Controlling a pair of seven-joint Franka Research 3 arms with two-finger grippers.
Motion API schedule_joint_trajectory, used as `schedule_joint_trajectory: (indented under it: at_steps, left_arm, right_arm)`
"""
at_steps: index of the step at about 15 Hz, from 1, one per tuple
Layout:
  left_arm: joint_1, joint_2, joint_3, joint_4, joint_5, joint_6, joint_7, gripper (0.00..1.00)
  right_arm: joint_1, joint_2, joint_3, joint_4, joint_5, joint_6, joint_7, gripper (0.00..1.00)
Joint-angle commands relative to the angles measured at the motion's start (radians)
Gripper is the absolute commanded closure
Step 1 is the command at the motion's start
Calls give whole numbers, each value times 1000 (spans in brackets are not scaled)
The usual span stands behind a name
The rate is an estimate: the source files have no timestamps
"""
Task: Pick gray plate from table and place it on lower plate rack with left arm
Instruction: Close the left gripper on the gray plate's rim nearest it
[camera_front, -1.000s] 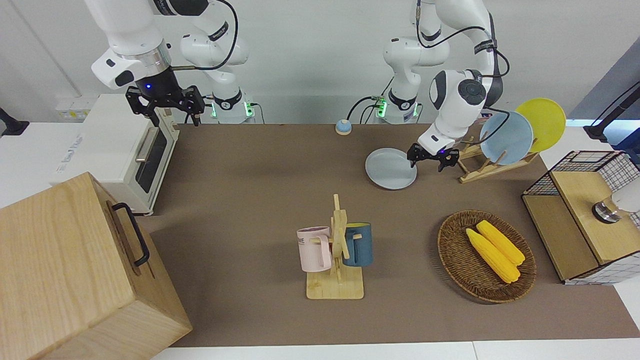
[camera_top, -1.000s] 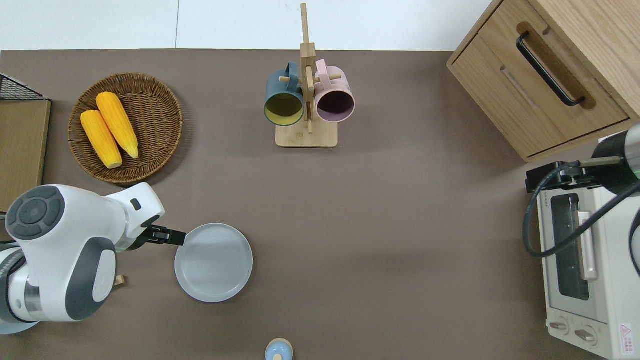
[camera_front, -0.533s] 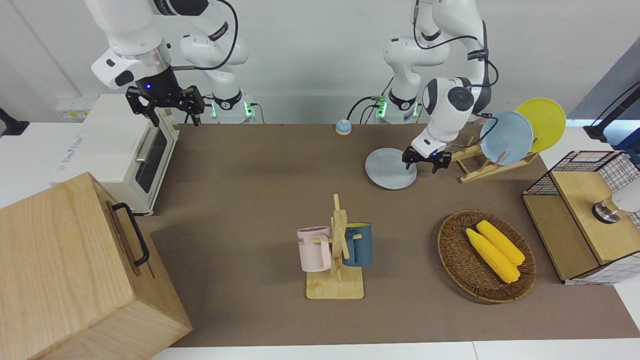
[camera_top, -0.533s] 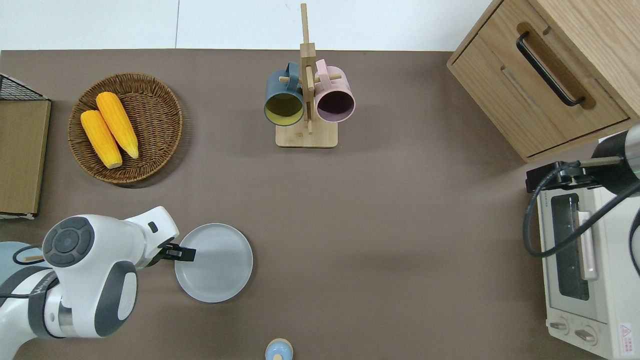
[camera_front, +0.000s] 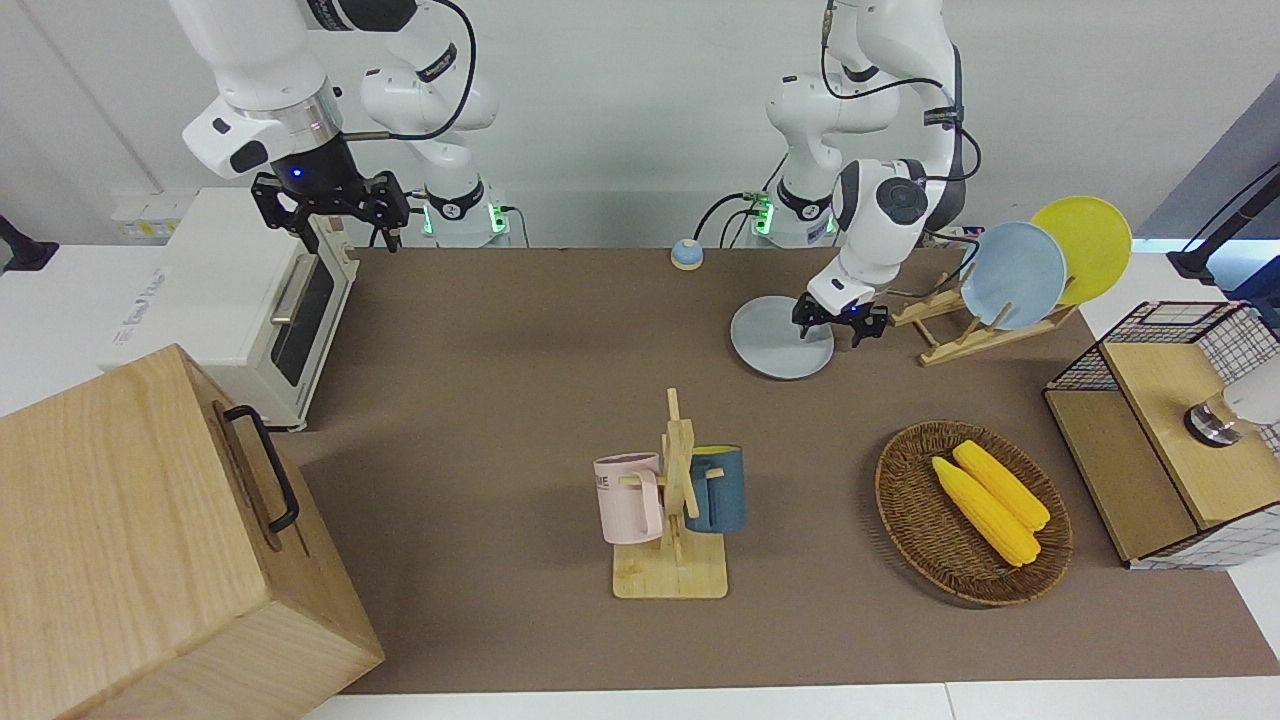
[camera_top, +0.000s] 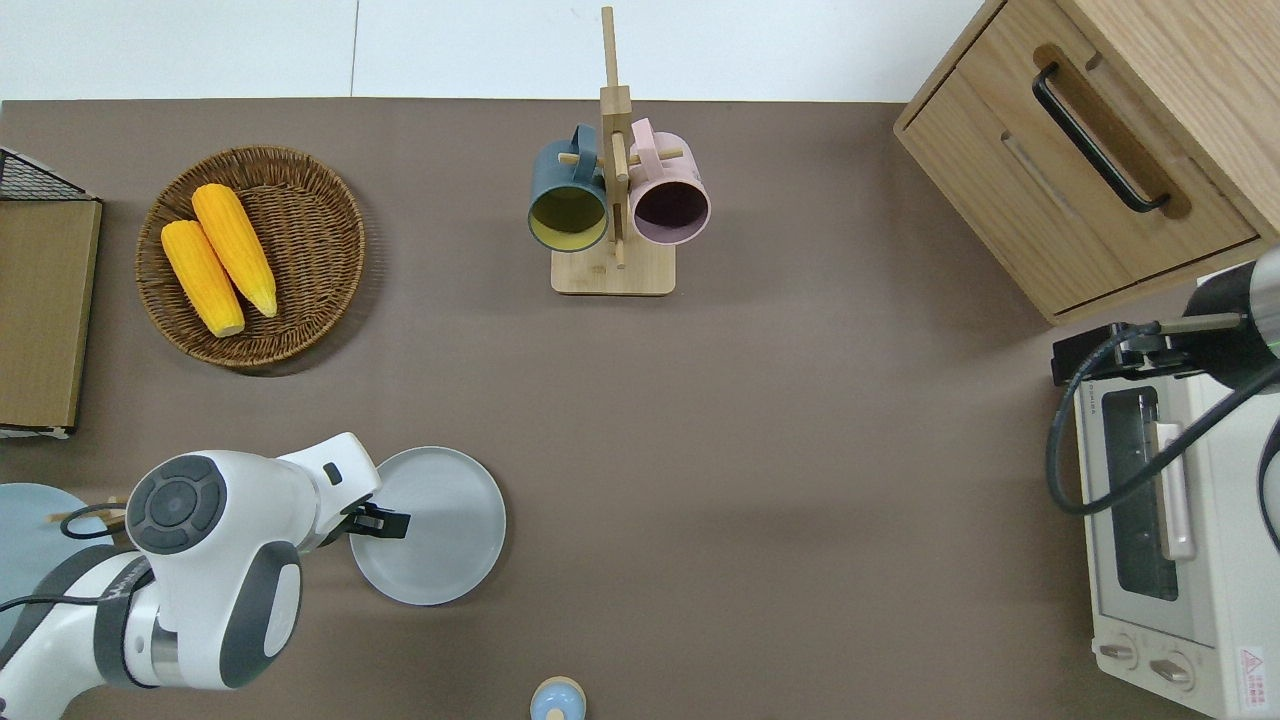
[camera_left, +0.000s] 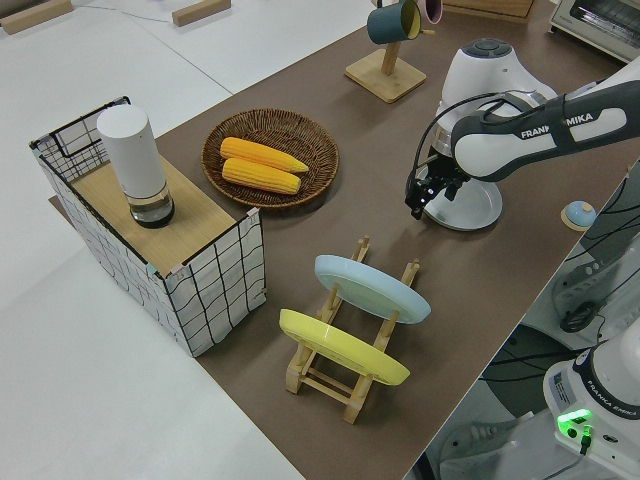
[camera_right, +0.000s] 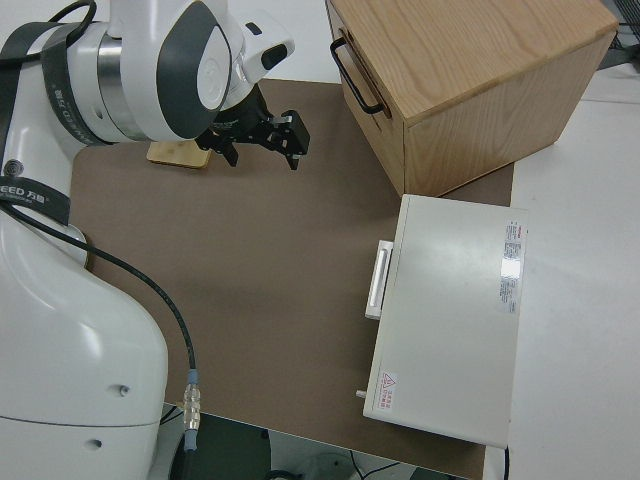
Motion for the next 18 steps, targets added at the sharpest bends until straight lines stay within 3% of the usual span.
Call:
schedule_joint_trajectory:
  at_steps: [1,6,8,9,10,13,18]
  left_arm:
    - [-16,-19,7,-40,-2,39,-11,7]
    - [-16,-5,4,-40,-2,42,-11,17]
    - [-16,-4,4,-40,-2,43,-11,111]
    - [-16,-4,4,-40,-2,43,-11,188]
    - [-14,-2,4,-40,-2,42,-13,344]
    - [-14,-1,4,-40,-2,42,-14,980]
    - [-14,-2,4,-39,1,42,-10,1000]
  right_arm:
    - [7,0,-6,6,3,-1,4,17]
    - [7,0,-6,6,3,-1,4,17]
    - [7,0,-6,6,3,-1,4,17]
    - [7,0,-6,6,3,-1,4,17]
    - [7,0,-6,6,3,-1,4,17]
    - [7,0,-6,6,3,-1,4,17]
    - [7,0,-6,6,3,-1,4,17]
